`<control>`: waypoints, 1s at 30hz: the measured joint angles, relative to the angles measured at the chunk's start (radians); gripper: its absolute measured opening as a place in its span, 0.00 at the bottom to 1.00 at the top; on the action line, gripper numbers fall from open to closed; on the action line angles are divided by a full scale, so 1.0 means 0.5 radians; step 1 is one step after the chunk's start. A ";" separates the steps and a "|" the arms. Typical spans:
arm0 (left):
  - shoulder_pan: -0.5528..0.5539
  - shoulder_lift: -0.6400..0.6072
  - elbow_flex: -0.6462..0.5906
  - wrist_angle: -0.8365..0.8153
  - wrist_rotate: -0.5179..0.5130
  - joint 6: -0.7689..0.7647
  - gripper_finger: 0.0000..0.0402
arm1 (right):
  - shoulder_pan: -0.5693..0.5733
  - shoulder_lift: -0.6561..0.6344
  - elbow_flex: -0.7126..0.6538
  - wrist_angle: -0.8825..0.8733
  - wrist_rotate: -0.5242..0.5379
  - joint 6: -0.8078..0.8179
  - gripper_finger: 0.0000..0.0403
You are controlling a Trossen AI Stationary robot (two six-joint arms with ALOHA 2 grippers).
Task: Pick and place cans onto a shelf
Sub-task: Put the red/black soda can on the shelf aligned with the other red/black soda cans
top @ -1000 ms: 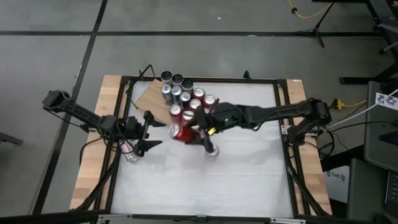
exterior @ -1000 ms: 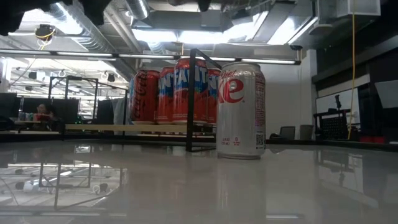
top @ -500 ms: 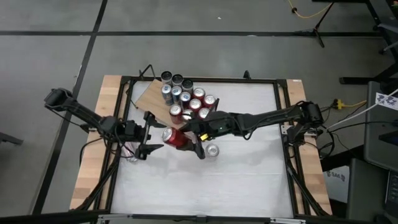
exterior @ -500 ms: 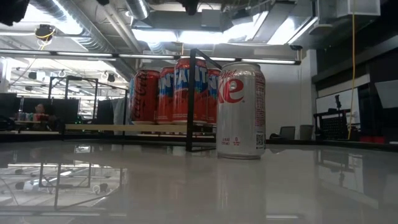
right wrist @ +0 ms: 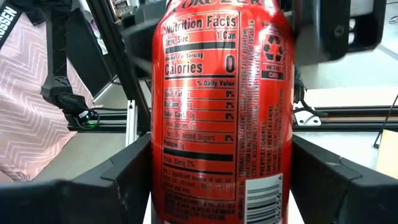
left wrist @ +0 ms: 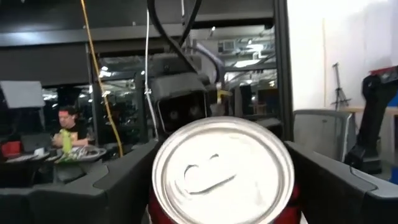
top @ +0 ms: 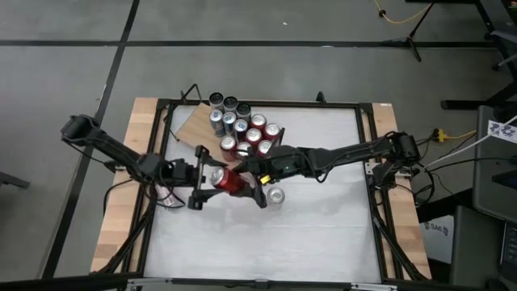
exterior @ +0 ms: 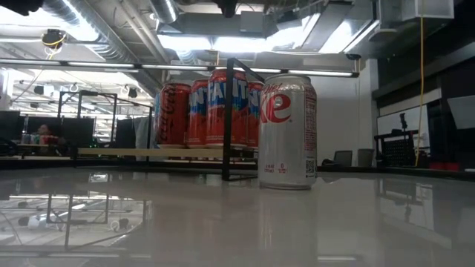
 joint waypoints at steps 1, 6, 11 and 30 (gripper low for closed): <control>0.000 0.014 0.001 -0.003 -0.015 0.000 0.82 | -0.001 0.000 0.000 0.000 -0.003 0.000 0.72; -0.002 0.044 0.001 -0.075 -0.096 -0.006 0.82 | -0.002 0.000 0.000 -0.005 -0.035 -0.004 0.72; -0.005 0.044 0.001 -0.073 -0.096 -0.021 0.82 | -0.002 0.000 0.000 -0.003 -0.040 -0.036 0.72; -0.006 0.044 -0.002 -0.041 -0.118 -0.032 0.71 | -0.002 -0.002 0.000 -0.005 -0.050 -0.060 0.72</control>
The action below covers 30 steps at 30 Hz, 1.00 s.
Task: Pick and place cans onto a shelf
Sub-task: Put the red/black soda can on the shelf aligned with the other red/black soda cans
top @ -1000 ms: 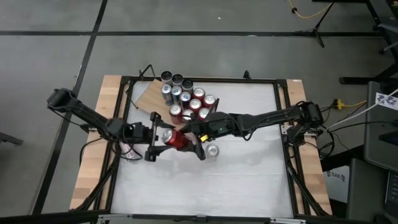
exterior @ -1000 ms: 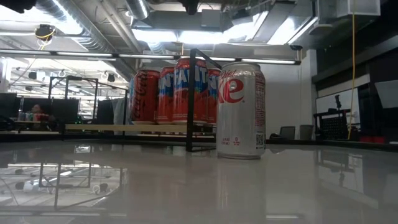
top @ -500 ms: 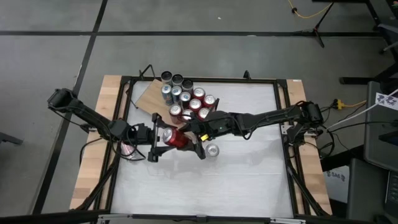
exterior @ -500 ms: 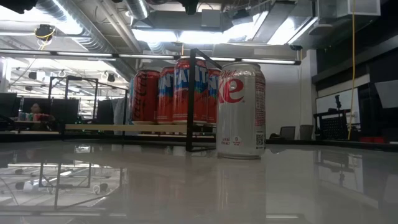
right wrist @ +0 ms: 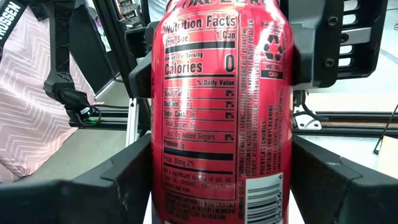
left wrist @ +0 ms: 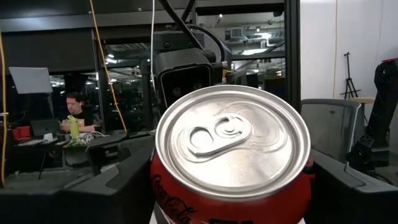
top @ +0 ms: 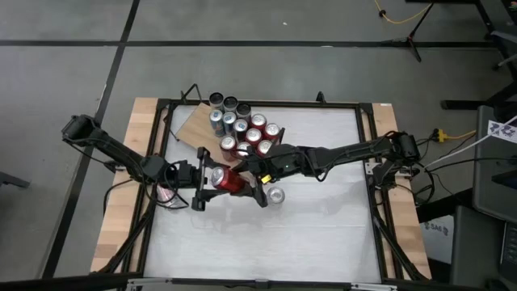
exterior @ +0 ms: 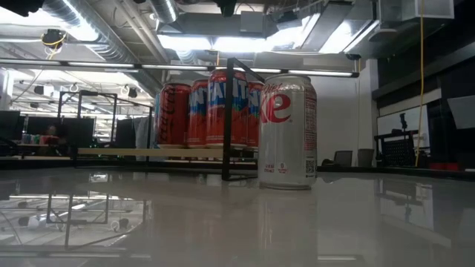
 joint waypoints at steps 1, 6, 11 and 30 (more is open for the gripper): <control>0.000 -0.001 0.000 0.000 -0.001 0.000 0.71 | 0.000 0.000 0.000 -0.001 0.000 0.001 0.72; 0.000 -0.001 0.000 0.000 -0.002 0.000 0.71 | -0.002 -0.001 0.000 -0.005 0.000 0.002 0.74; 0.002 -0.001 -0.002 -0.005 -0.035 -0.021 0.71 | -0.002 -0.001 0.002 -0.026 0.010 0.012 0.86; 0.020 -0.203 -0.005 -0.331 -0.267 -0.308 0.71 | -0.201 -0.352 0.003 -0.803 0.026 -0.003 0.90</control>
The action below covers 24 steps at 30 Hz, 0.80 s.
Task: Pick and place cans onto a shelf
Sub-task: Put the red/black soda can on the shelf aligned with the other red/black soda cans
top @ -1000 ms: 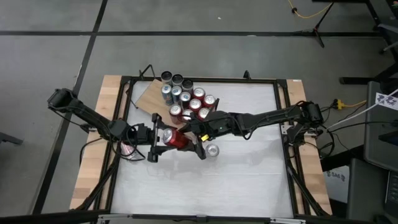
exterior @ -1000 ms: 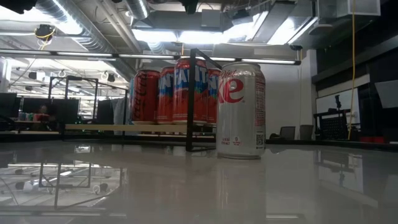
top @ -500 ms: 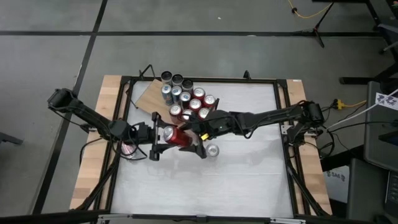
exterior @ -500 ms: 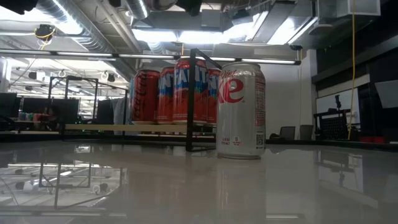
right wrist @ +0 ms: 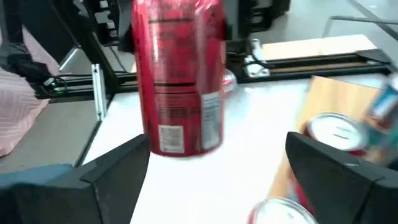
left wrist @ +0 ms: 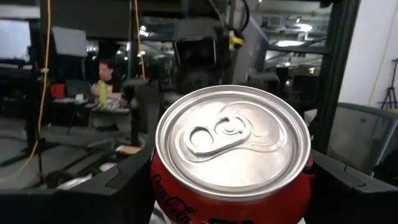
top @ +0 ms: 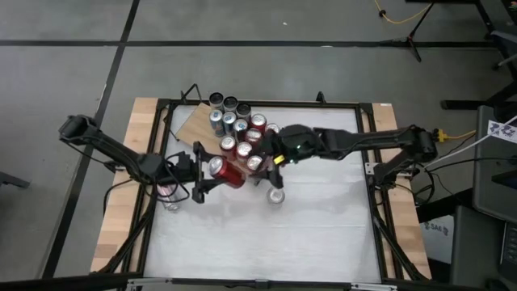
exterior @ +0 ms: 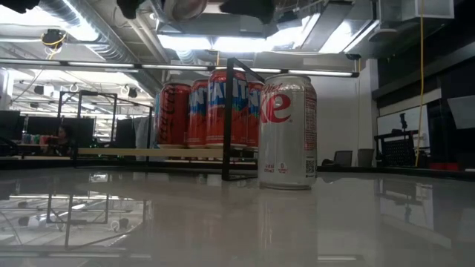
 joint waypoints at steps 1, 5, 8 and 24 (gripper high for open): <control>0.006 -0.040 0.000 -0.065 -0.001 -0.017 0.71 | -0.019 -0.026 0.000 -0.040 0.000 0.000 0.90; 0.055 -0.224 0.000 -0.357 -0.048 -0.044 0.71 | -0.087 -0.091 -0.001 -0.094 0.000 -0.001 0.90; 0.126 -0.390 0.001 -0.619 -0.056 -0.046 0.71 | -0.144 -0.122 -0.001 -0.083 0.000 -0.003 0.90; 0.720 -0.979 0.003 -1.816 -0.009 -0.157 0.71 | -0.303 -0.103 -0.002 -0.057 -0.021 -0.006 0.90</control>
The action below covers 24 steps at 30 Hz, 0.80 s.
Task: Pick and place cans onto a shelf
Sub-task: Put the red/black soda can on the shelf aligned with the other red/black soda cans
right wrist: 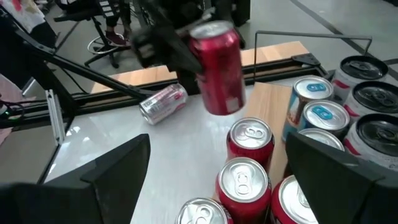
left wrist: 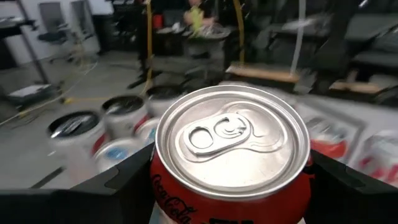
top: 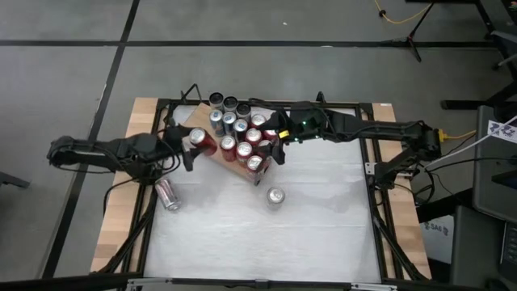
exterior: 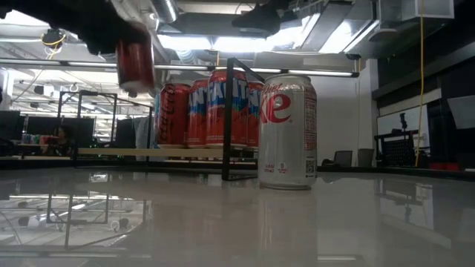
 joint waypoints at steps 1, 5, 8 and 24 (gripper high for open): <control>0.036 -0.001 0.000 -0.050 0.002 0.000 0.71 | 0.002 0.000 0.000 0.001 0.000 0.000 0.90; 0.183 0.011 0.000 -0.209 0.005 0.001 0.71 | 0.003 0.001 0.000 0.001 -0.001 0.000 0.90; 0.308 0.045 0.000 -0.282 0.096 0.001 0.71 | 0.004 0.001 0.000 0.000 -0.001 0.001 0.90; 0.979 0.284 -0.172 0.074 0.974 0.164 0.71 | 0.004 0.002 -0.001 -0.027 -0.001 0.002 0.90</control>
